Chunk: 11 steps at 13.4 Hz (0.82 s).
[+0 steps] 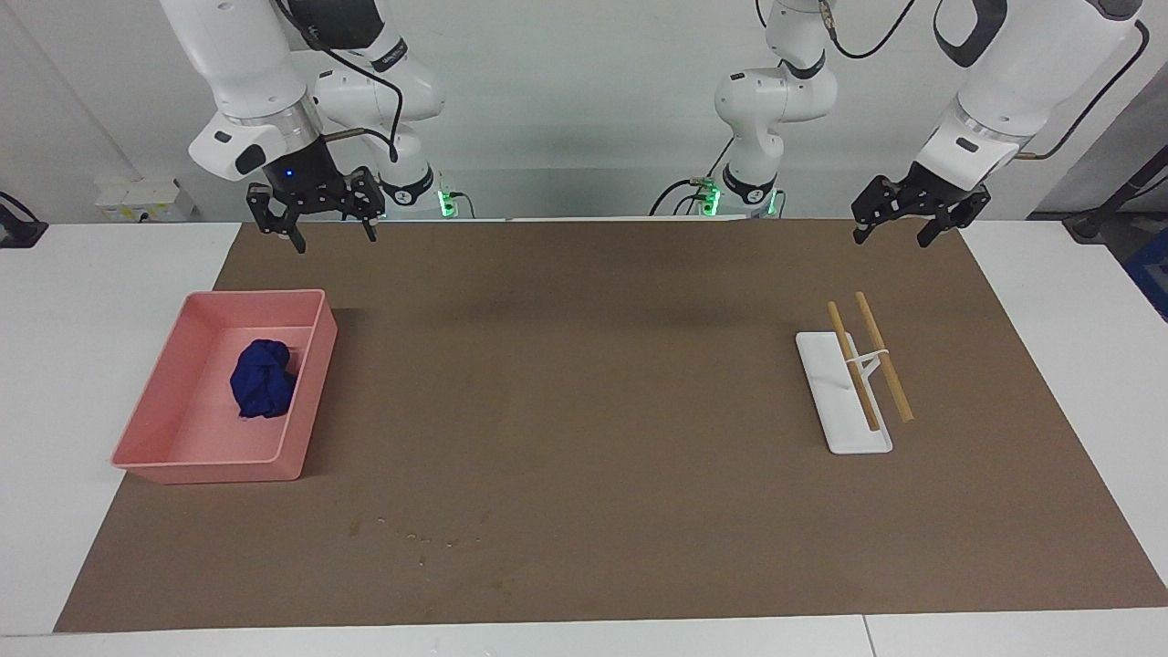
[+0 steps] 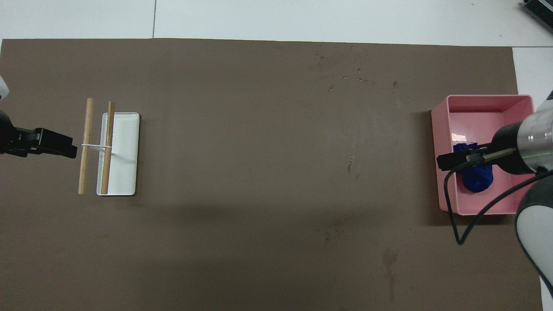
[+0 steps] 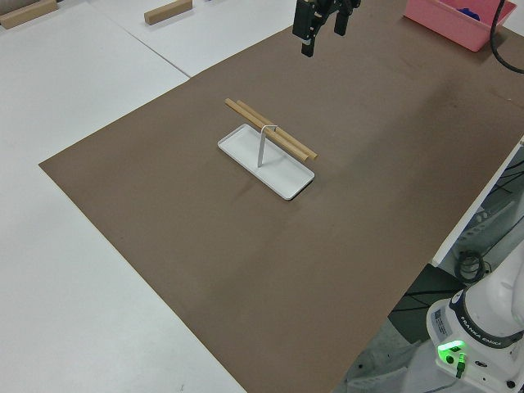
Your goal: Wipe water with towel using both arms
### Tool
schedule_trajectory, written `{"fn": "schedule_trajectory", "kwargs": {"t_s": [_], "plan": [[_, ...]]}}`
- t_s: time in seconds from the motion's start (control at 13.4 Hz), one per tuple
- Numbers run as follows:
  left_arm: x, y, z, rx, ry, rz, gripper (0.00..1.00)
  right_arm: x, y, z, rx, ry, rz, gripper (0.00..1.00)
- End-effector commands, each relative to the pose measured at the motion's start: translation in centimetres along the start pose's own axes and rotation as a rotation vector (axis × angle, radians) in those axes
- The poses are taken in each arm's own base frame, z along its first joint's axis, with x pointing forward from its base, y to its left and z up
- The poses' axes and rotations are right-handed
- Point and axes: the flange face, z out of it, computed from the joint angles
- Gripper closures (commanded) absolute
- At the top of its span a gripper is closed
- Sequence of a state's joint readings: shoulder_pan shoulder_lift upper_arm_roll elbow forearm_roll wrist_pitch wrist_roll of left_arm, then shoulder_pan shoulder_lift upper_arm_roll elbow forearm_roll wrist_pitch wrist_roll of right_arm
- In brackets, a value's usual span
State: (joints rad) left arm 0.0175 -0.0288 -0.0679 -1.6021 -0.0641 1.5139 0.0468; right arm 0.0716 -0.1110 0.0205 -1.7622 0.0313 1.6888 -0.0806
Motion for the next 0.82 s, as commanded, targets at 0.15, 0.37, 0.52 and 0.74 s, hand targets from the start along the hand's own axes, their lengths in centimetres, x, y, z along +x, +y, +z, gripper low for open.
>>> {"fn": "schedule_trajectory", "kwargs": {"t_s": [0.15,0.37,0.52,0.74], "plan": [[-0.7,0.1,-0.1,0.010,0.014,-0.003,0.00,1.6,-0.3,-0.4,-0.021,-0.010,-0.010,0.00],[-0.7,0.1,-0.1,0.010,0.014,-0.003,0.00,1.2,-0.8,0.4,-0.017,-0.023,-0.020,0.00],[-0.7,0.1,-0.1,0.010,0.014,-0.003,0.00,1.6,0.6,0.1,-0.020,0.013,0.004,0.00],[-0.7,0.1,-0.1,0.010,0.014,-0.003,0.00,1.6,0.6,0.4,-0.070,0.011,-0.013,0.00]]}}
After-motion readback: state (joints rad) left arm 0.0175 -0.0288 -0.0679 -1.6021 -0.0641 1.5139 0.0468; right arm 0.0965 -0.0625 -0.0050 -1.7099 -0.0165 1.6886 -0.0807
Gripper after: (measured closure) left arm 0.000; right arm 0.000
